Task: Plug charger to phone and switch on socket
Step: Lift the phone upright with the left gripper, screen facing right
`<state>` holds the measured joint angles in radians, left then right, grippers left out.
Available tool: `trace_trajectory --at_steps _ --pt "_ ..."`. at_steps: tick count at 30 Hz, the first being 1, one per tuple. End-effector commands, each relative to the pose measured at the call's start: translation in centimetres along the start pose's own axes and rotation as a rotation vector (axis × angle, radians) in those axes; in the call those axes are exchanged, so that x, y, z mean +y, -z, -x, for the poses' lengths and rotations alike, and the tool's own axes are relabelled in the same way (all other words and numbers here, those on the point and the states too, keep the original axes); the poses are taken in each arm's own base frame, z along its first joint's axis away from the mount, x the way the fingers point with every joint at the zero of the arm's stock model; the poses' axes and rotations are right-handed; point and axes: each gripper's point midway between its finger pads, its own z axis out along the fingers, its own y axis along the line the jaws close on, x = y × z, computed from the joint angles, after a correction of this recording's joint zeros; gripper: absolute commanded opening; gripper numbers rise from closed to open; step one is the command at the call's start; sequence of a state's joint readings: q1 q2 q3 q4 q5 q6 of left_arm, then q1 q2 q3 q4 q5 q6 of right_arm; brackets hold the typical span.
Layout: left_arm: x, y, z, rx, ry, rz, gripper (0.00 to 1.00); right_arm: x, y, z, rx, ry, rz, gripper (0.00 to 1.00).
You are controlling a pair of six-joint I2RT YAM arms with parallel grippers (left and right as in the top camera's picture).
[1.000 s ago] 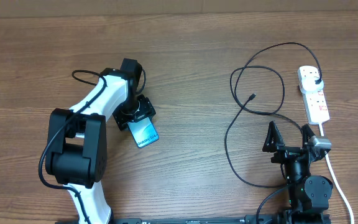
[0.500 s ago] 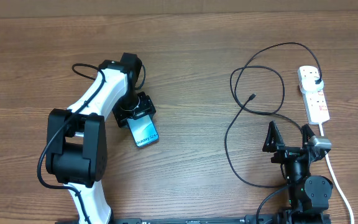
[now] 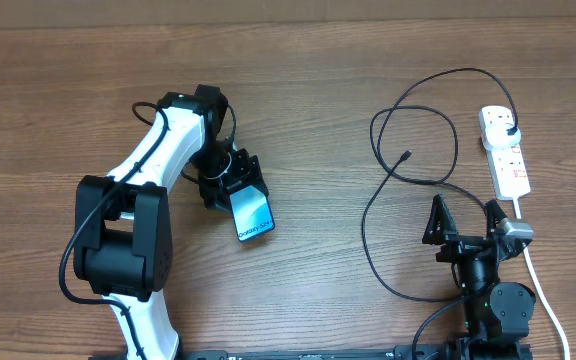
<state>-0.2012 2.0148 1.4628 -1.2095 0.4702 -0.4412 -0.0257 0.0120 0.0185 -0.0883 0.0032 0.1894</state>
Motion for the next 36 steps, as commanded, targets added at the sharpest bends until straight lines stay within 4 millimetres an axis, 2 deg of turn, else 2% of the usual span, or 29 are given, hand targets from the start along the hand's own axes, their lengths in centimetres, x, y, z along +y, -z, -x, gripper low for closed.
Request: trace_trajectory --at_steps 1,9,16,24,36 --pt "-2.4 0.6 -1.0 0.058 -0.07 -0.123 0.73 0.1 0.0 -0.2 -0.001 0.005 0.007 1.0" --pt "-2.7 1.1 -2.4 0.127 -0.079 -0.183 0.73 0.1 0.0 -0.2 -0.001 0.005 0.007 1.0" --pt "-2.8 2.6 -3.3 0.184 -0.07 -0.296 0.73 0.1 0.0 -0.2 -0.001 0.005 0.007 1.0" --pt "-1.7 3.8 -3.5 0.214 -0.009 -0.333 0.73 0.1 0.0 -0.2 -0.001 0.005 0.007 1.0" --pt "-1.8 4.2 -3.6 0.223 0.004 -0.363 0.73 0.1 0.0 -0.2 -0.001 0.005 0.007 1.0"
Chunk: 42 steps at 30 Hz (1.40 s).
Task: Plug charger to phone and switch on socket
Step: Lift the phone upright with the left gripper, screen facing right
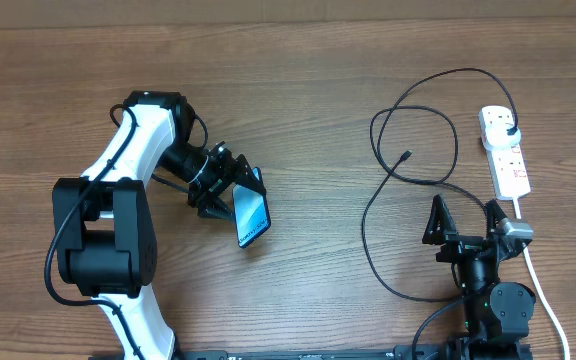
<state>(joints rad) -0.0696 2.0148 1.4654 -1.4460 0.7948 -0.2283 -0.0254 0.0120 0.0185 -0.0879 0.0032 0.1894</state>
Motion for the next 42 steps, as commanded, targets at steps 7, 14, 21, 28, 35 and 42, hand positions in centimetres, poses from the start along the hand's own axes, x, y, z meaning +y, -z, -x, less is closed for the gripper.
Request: trace_trajectory --at_steps 7,14,21,28,35,42 --pt "-1.18 0.46 -0.13 0.01 -0.024 -0.053 0.73 0.06 -0.02 -0.23 -0.001 0.005 0.007 1.0" --pt "-1.18 0.46 -0.11 0.009 -0.025 -0.053 0.73 0.06 -0.02 -0.23 -0.001 0.005 0.007 1.0" --pt "-1.16 0.46 -0.11 0.009 -0.04 -0.052 0.73 0.06 -0.02 -0.23 -0.001 0.005 0.007 1.0" --pt "-1.18 0.46 -0.11 0.009 -0.04 -0.053 0.73 0.06 -0.02 -0.23 -0.001 0.005 0.007 1.0" --pt "-1.17 0.46 -0.12 0.009 -0.039 -0.053 0.73 0.06 -0.02 -0.23 -0.001 0.005 0.007 1.0" --pt "-1.35 0.47 -0.25 0.015 -0.035 -0.064 0.73 0.06 -0.02 -0.23 -0.001 0.005 0.007 1.0"
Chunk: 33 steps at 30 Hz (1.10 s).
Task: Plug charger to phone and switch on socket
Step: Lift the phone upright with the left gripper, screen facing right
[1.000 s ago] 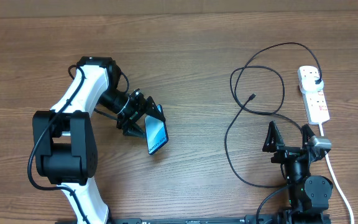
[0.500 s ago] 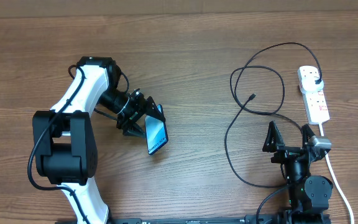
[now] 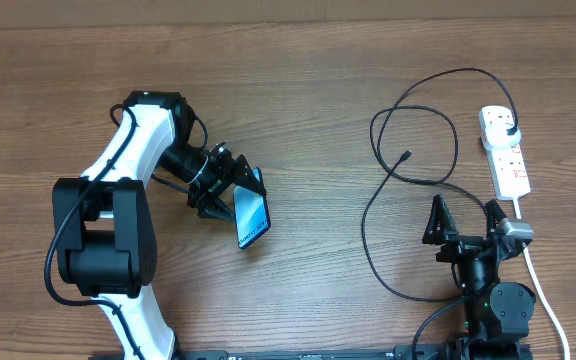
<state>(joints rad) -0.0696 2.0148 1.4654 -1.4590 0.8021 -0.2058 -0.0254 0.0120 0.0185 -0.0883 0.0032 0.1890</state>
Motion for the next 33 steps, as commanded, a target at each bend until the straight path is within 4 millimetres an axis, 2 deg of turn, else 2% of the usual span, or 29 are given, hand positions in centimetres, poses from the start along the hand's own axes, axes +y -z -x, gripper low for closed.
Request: trace_trajectory --at_steps 1,25,27,28,29,33 --pt "-1.3 0.5 0.0 0.006 -0.019 -0.058 0.73 0.1 0.0 -0.2 -0.001 0.004 0.007 1.0" --pt "-1.8 0.5 -0.9 0.042 0.042 -0.092 0.73 0.4 0.0 0.1 -0.014 0.004 0.022 1.0" --pt "-1.8 0.5 -1.0 0.044 0.044 -0.092 0.73 1.7 0.1 0.0 -0.001 -0.026 0.1 1.0" --pt "-1.8 0.5 -1.0 0.044 0.044 -0.092 0.73 3.0 0.3 -0.4 0.026 -0.095 0.176 1.0" --pt "-1.8 0.5 -1.0 0.044 0.044 -0.092 0.73 3.5 0.4 -0.5 0.039 -0.131 0.204 1.0" --pt "-1.8 0.5 -1.0 0.045 0.044 -0.092 0.73 7.7 1.9 -1.5 0.228 -0.592 0.422 1.0"
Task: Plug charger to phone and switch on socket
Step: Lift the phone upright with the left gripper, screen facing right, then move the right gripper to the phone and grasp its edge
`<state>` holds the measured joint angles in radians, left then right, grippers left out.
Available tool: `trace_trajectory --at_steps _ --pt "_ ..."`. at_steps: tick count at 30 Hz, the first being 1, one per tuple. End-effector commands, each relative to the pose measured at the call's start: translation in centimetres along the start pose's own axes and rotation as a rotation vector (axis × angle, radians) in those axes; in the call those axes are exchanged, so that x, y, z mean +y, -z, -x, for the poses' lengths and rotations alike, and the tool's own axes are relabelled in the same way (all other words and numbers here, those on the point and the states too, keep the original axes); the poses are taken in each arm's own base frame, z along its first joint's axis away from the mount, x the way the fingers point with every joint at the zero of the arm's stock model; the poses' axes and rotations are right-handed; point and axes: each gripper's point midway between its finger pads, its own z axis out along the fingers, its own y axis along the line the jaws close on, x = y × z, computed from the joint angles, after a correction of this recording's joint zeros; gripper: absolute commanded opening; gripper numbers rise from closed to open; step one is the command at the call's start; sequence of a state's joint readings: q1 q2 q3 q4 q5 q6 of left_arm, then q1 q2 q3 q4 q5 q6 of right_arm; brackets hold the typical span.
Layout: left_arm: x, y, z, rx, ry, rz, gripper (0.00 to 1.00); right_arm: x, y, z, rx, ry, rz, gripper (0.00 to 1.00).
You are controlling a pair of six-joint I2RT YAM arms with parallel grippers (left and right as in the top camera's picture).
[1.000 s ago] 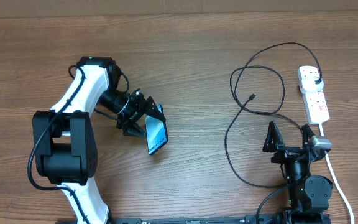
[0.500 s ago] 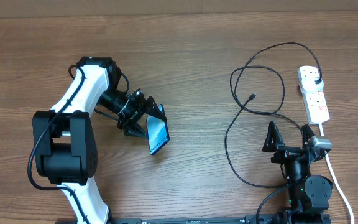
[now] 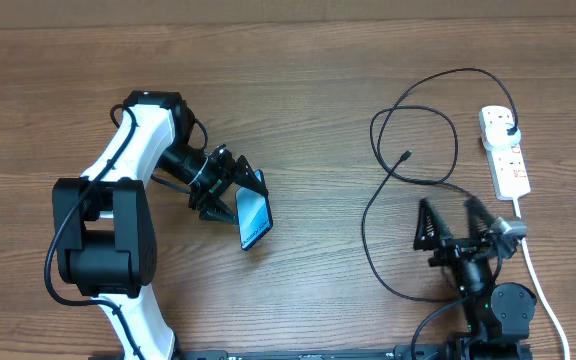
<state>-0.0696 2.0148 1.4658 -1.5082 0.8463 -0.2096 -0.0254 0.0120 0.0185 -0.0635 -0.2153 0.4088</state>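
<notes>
The phone (image 3: 254,218) lies left of the table's middle, screen up and lit, its top end between the fingers of my left gripper (image 3: 236,193), which reaches in from the left and looks shut on it. The black charger cable (image 3: 370,215) loops across the right half; its loose connector (image 3: 406,156) rests on the wood, far from the phone. Its plug (image 3: 509,129) sits in the white socket strip (image 3: 505,152) at the far right. My right gripper (image 3: 453,222) is open near the front edge, holding nothing, beside the cable's lower loop.
The strip's white cord (image 3: 540,285) runs down the right side past the right arm's base (image 3: 496,305). The left arm (image 3: 133,165) stretches over the table's left part. Bare wood lies between the phone and the cable.
My right gripper has shifted a little to the left and tilted, still open. The phone has moved very slightly to the right with the left gripper. Cable and strip are unchanged.
My left gripper first stood over the phone's top end with the arm bent above it. The arm then swung out to the left, the gripper still at the phone's top, and stayed there. The right gripper rested open until its small shift now.
</notes>
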Motion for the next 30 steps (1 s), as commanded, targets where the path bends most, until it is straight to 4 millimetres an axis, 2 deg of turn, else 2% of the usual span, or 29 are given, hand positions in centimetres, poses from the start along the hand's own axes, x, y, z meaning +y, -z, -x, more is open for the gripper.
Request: trace_trajectory --at_steps 1,3,6,8,9,10,13,15,18,21,24,26,30 --pt "-1.2 0.4 0.0 0.006 0.006 -0.055 0.73 4.5 0.7 -2.3 0.202 -0.586 0.227 1.0" --pt "-1.2 0.4 0.0 0.006 0.006 -0.055 0.73 4.5 0.7 -2.3 0.226 -0.762 0.207 1.0" --pt "-1.2 0.4 -0.1 0.008 0.009 -0.055 0.73 3.6 0.4 -1.2 0.16 -0.893 0.167 1.0" --pt "-1.2 0.4 -0.2 0.012 0.013 -0.053 0.73 4.0 0.5 -0.5 0.154 -1.009 0.185 1.0" --pt "-1.2 0.4 -0.2 0.013 0.014 -0.053 0.73 4.4 0.5 0.0 0.148 -1.013 0.211 1.0" --pt "-1.2 0.4 -0.2 0.013 0.013 -0.053 0.73 4.8 0.6 0.3 0.142 -0.975 0.233 1.0" --pt "-1.2 0.4 -0.2 0.013 0.013 -0.053 0.74 6.2 1.1 0.8 0.121 -0.668 0.314 0.99" --pt "-1.2 0.4 -0.2 0.013 0.014 -0.053 0.73 4.7 0.9 -0.5 0.183 -0.663 0.179 0.99" --pt "-1.2 0.4 -0.2 0.013 0.014 -0.053 0.73 3.6 1.5 -0.4 0.228 -0.579 0.04 0.99" --pt "-1.2 0.4 -0.2 0.013 0.014 -0.053 0.73 3.0 2.2 1.7 0.231 -0.506 -0.088 0.99" --pt "-1.2 0.4 -0.2 0.013 0.014 -0.053 0.73 3.0 2.9 4.1 0.25 -0.503 -0.202 0.99" --pt "-1.2 0.4 -0.2 0.013 0.014 -0.053 0.73 3.6 3.0 5.3 0.281 -0.512 -0.237 0.99" --pt "-1.2 0.4 -0.2 0.013 0.014 -0.053 0.73 6.0 2.5 7.3 0.37 -0.538 -0.208 0.99"
